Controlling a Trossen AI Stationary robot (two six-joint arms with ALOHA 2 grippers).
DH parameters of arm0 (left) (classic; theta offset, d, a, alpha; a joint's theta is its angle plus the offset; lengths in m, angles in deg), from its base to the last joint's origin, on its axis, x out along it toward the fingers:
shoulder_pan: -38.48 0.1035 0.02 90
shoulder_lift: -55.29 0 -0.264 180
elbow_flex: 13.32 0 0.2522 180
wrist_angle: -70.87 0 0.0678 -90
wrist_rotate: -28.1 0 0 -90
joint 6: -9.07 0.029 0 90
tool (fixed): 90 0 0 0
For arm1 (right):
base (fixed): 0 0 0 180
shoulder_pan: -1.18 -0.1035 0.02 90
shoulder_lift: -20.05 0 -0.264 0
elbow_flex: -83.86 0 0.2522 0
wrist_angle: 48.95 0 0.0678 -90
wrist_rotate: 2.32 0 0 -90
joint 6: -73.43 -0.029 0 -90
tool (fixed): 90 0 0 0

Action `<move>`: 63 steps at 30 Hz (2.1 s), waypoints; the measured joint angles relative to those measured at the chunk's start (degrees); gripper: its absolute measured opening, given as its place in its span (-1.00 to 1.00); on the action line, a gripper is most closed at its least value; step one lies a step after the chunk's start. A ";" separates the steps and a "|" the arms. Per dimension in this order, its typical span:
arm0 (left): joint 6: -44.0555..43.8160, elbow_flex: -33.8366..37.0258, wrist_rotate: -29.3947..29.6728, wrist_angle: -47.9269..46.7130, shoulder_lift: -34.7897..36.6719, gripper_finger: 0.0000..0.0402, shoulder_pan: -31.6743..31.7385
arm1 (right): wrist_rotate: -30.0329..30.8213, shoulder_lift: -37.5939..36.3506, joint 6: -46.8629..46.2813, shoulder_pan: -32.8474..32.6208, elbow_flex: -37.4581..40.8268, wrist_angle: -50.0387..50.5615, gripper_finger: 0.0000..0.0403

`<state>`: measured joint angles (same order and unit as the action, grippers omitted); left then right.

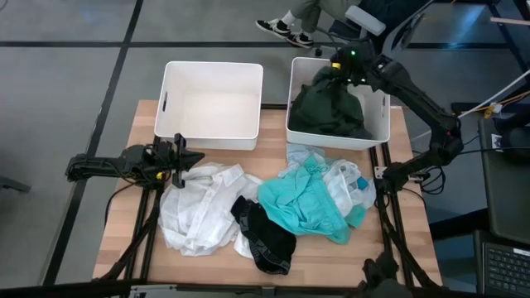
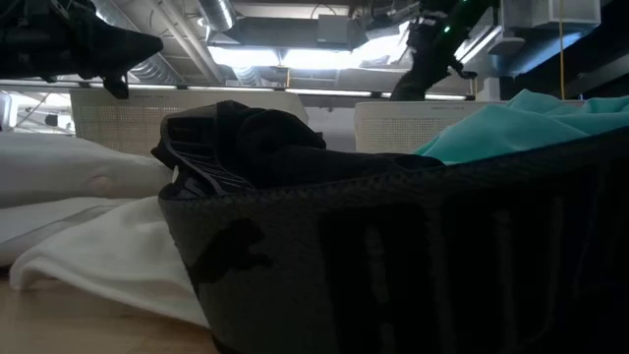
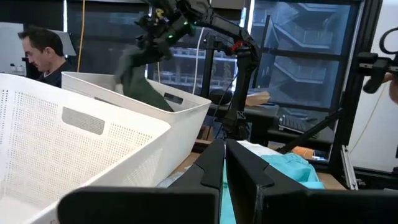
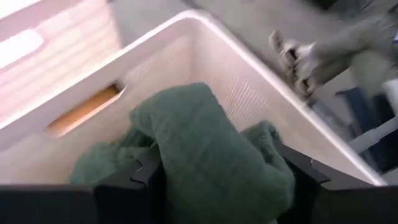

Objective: Sort clothes
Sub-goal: Put the green polo shirt into the right white bin, then put the light blue shorts into the right white bin

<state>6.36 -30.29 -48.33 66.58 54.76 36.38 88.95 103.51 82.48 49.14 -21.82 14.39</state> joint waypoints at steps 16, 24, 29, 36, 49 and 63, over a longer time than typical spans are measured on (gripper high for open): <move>-0.05 0.00 0.02 -1.42 0.02 -0.96 0.01 | -9.87 -0.21 -2.49 0.00 -14.38 26.37 0.04; -0.26 0.00 0.02 -1.40 0.02 -0.96 0.00 | -7.73 0.40 -1.29 0.07 -14.36 20.69 0.16; -0.32 0.00 0.00 -1.39 0.02 -0.96 0.00 | -7.39 1.07 -0.94 0.07 -14.36 19.66 0.40; -0.32 0.00 0.00 -1.38 0.02 -0.96 0.00 | -8.24 0.21 -1.20 -1.58 -18.23 22.90 0.55; 0.11 0.00 0.00 -1.60 0.01 -0.96 0.01 | -7.44 -0.94 -3.67 -26.48 -14.33 22.27 0.51; 0.12 0.00 0.00 -1.60 0.02 -0.96 0.01 | -5.35 -0.93 -6.22 -46.47 6.88 4.06 0.51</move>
<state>6.48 -30.29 -48.33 64.99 54.78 36.39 83.60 102.57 76.26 2.68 -14.94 18.45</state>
